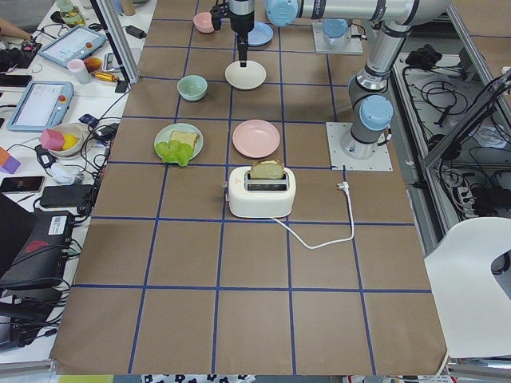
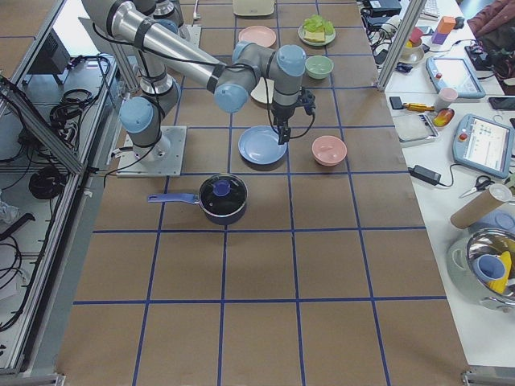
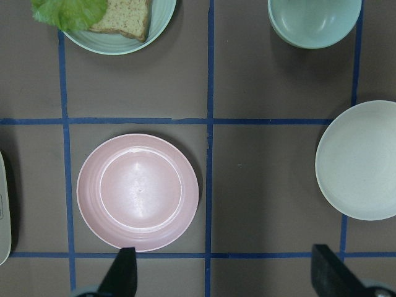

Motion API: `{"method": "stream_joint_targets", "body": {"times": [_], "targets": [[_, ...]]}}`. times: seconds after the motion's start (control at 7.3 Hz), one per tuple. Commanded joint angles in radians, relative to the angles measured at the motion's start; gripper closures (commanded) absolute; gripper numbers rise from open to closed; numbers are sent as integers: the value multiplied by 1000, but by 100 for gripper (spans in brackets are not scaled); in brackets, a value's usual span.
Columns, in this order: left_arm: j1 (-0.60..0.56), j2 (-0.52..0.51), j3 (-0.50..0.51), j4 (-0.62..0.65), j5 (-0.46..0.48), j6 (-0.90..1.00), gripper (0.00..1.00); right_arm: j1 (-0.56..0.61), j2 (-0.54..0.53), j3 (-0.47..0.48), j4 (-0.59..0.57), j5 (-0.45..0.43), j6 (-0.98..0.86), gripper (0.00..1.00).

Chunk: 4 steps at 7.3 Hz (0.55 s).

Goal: Stack three plates with pink and blue
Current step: 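Lower the left gripper to the pink plate while the right lowers to the blue plate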

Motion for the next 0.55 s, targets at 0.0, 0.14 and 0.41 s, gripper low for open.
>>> {"method": "stream_joint_targets", "body": {"times": [0.0, 0.14, 0.41], "targets": [[2, -32, -199, 121, 7, -1, 0, -30, -2, 177, -221, 5, -25, 9], [2, -34, -308, 243, 13, 1, 0, -33, 3, 188, -240, 10, -25, 12], [3, -72, -477, 516, 38, 5, 0, -50, 18, 194, -240, 48, -24, 24]]}}
